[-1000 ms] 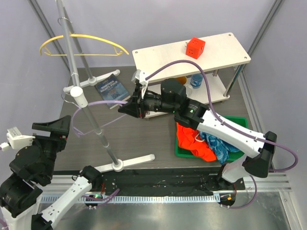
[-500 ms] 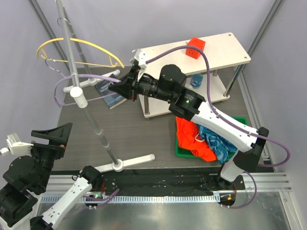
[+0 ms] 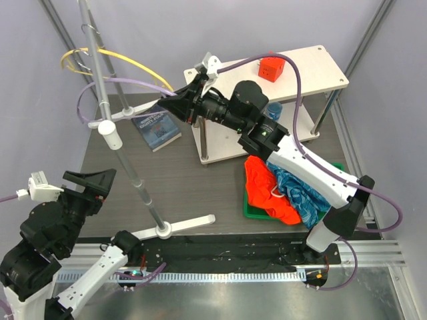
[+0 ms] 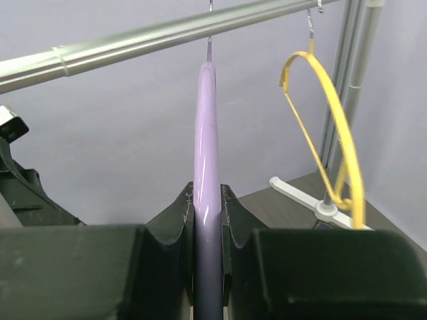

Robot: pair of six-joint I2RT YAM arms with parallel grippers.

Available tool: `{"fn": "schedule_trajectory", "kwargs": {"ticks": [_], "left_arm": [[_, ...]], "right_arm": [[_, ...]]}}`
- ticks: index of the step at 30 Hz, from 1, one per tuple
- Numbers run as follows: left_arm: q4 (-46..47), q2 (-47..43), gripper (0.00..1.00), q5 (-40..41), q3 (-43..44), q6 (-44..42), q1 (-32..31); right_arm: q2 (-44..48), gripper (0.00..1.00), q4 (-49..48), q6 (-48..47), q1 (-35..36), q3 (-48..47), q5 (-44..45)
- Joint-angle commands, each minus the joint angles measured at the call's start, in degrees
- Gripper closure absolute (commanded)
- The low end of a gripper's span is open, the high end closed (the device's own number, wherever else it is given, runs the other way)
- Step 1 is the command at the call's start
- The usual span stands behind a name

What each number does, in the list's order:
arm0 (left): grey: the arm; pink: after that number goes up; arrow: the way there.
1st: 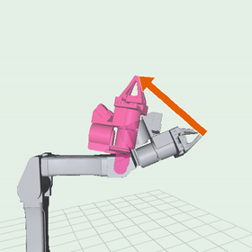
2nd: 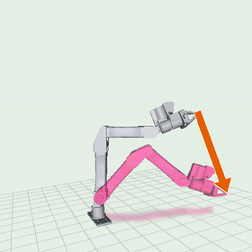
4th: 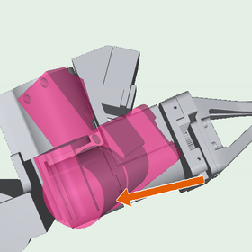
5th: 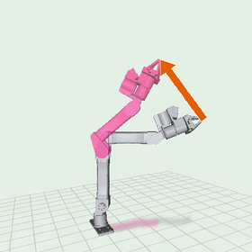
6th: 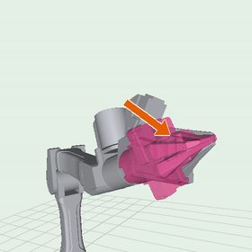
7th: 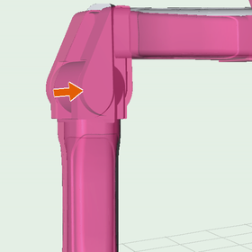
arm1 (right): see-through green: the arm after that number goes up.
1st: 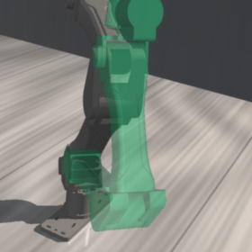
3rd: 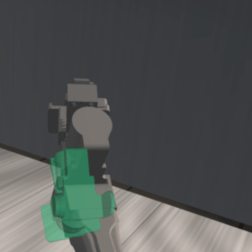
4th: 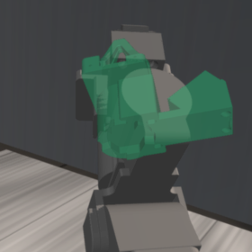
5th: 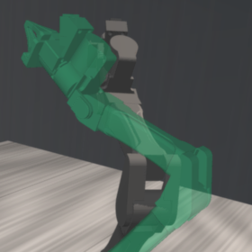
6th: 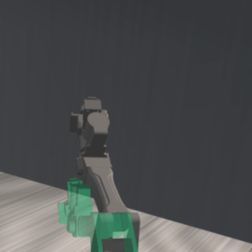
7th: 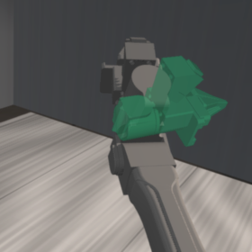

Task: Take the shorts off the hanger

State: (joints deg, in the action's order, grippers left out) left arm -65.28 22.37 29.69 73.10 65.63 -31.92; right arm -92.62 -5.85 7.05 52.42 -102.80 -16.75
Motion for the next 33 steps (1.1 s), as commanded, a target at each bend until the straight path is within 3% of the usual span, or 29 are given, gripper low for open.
{"fn": "schedule_trajectory", "kwargs": {"ticks": [1, 14, 18, 24, 28, 33], "left_arm": [[2.4, 1.4, 0.2, -1.9, -2.5, -1.7, -0.2], [4.2, 2.4, 0.2, -0.3, -4.5, 0.0, -0.2], [3.8, 1.1, 0.21, -0.9, -6.4, 2.7, -0.2], [2.8, -1.4, 0.21, 0.4, -8.2, 4.8, -0.2], [0.8, -1.8, 0.21, 0.7, -7.5, 4.7, -0.2], [0.8, -3.8, 0.22, 1.1, -9.7, 5.9, -0.2]], "right_arm": [[5.1, 0.99, -8.9, 4.0, -3.5, 3.4, 0.0], [10.8, 0.97, -12.3, 10.0, -8.0, 16.6, -7.6], [11.8, 0.7, -11.3, 11.8, -8.2, 18.3, -6.2], [12.7, 0.45, -5.8, 11.7, -8.4, 19.4, -0.4], [14.0, 0.37, -2.2, 12.5, -8.5, 19.5, 0.0], [17.3, 0.35, 5.4, 11.4, -8.6, 21.0, 3.7]]}}
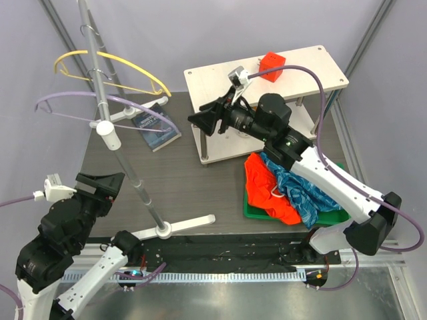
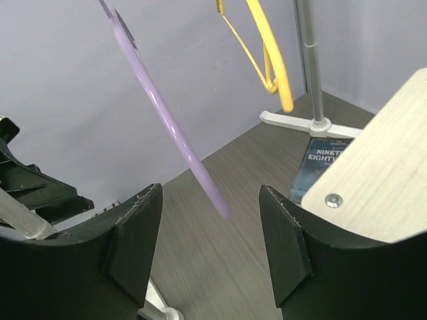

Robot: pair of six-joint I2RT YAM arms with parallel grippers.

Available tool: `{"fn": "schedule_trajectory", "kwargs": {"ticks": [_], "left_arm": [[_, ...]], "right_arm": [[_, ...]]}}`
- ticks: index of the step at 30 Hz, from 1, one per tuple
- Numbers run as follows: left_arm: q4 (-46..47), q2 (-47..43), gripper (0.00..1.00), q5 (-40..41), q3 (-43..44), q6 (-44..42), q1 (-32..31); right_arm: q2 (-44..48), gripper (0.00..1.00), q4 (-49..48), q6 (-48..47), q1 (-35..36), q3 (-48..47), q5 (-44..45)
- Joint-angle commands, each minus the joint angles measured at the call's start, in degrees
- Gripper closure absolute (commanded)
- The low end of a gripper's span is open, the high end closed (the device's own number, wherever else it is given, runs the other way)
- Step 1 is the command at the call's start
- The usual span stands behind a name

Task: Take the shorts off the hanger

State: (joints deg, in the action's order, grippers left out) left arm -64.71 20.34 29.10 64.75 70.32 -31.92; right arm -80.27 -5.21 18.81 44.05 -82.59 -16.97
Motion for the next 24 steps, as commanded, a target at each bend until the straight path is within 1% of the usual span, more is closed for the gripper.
{"fn": "schedule_trajectory", "kwargs": {"ticks": [1, 2, 5, 8, 9, 11, 12, 13, 17, 18, 19, 20, 24], "left_arm": [[0.5, -2.5, 0.22, 1.7, -1.8, 1.6, -0.2], [0.6, -2.6, 0.21, 1.7, -2.2, 1.9, -0.2], [1.7, -2.3, 0.22, 0.3, -3.2, 1.0, -0.2], [1.6, -2.1, 0.21, -1.5, -4.5, 1.0, -0.2], [2.0, -2.3, 0.21, -2.2, -5.6, 1.0, -0.2], [4.0, -3.1, 0.21, -2.6, -7.5, 1.4, -0.2], [4.4, -4.2, 0.21, -2.8, -9.8, 2.2, -0.2], [4.8, -4.6, 0.2, -3.5, -11.0, 3.2, -0.2], [11.5, -7.3, 0.2, -8.4, -18.8, 4.4, -0.2], [12.2, -8.1, 0.2, -9.1, -20.0, 4.6, -0.2], [12.7, -8.5, 0.2, -9.8, -21.0, 4.7, -0.2], [13.1, -8.8, 0.2, -10.4, -22.0, 4.9, -0.2], [16.8, -11.2, 0.16, -10.6, -27.9, 7.0, -0.2]], "right_arm": [[5.6, 0.35, 4.9, -0.3, -0.2, 1.6, 5.0], [7.0, 0.35, 6.8, 0.9, -0.1, 2.6, 5.7], [9.4, 0.35, 7.5, 4.0, -0.1, 6.8, 6.9], [12.6, 0.35, 7.9, 9.1, -0.2, 11.6, 8.0], [14.6, 0.34, 8.2, 12.7, -0.1, 14.4, 8.6], [16.7, 0.34, 8.0, 15.6, -0.1, 17.8, 9.2], [17.8, 0.33, 7.8, 17.0, -0.1, 21.6, 10.1], [20.2, 0.32, 7.8, 19.9, -0.2, 23.2, 10.8], [27.3, 0.27, 8.6, 25.7, -0.1, 31.0, 13.7], [29.1, 0.27, 9.0, 27.7, -0.1, 33.6, 15.7], [30.6, 0.26, 10.1, 29.7, -0.1, 34.7, 16.7], [33.5, 0.25, 13.1, 33.7, -0.2, 35.8, 19.6], [40.9, 0.2, 14.7, 36.8, -0.1, 44.5, 20.7]]}}
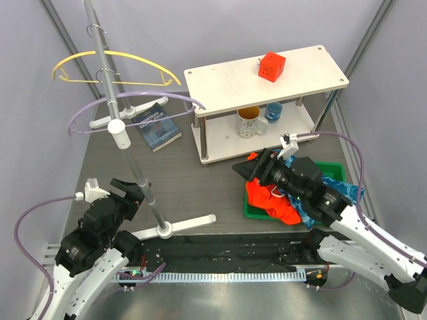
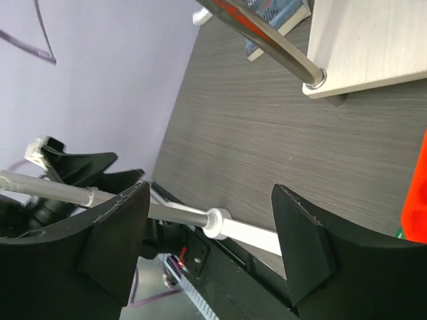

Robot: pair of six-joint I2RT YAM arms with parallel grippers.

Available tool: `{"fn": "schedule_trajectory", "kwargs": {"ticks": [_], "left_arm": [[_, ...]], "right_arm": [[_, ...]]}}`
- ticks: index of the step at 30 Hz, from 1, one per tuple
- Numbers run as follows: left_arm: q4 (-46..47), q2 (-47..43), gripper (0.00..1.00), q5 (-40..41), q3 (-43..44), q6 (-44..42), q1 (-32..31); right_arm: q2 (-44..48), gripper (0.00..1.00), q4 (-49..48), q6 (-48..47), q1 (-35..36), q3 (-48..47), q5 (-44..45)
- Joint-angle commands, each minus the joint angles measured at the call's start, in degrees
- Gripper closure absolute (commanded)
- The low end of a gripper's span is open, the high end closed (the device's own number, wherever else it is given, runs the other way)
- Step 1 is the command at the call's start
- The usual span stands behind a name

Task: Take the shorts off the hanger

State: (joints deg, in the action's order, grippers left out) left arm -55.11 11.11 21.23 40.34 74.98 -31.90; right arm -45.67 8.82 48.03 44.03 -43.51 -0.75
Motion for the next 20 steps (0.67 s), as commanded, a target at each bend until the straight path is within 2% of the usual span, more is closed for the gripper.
{"fn": "schedule_trajectory", "kwargs": {"ticks": [1, 3, 7, 9, 13, 16, 19, 20], "left_arm": [[8.1, -3.0, 0.16, -3.0, -4.6, 3.1, -0.2], [11.1, -4.5, 0.14, -4.9, -8.4, 5.4, -0.2], [14.1, -9.5, 0.14, -7.2, -15.6, 12.3, -0.2], [14.0, -13.8, 0.14, -6.6, -18.7, 14.8, -0.3], [16.1, -11.4, 0.13, -8.0, -17.6, 11.4, -0.2], [16.0, -12.2, 0.13, -8.8, -18.2, 11.9, -0.2], [15.4, -13.3, 0.12, -9.5, -19.4, 14.2, -0.2], [16.1, -13.2, 0.11, -10.6, -19.7, 14.1, -0.2]], "right_arm": [[8.1, 0.2, 1.9, 9.3, -0.1, 6.8, 6.4], [13.2, 0.15, 2.9, 13.7, -0.2, 10.7, 7.8], [21.0, 0.13, 7.3, 21.0, -0.1, 16.2, 11.1], [23.8, 0.01, 9.7, 22.2, -0.2, 16.8, 13.2], [22.6, 0.0, 20.3, 21.8, -0.2, 12.3, 16.1], [20.8, 0.0, 24.6, 20.4, -0.2, 9.9, 16.0], [23.0, 0.0, 21.4, 20.4, -0.1, 12.4, 15.0], [26.3, 0.0, 20.2, 20.9, -0.2, 13.4, 14.8]]}}
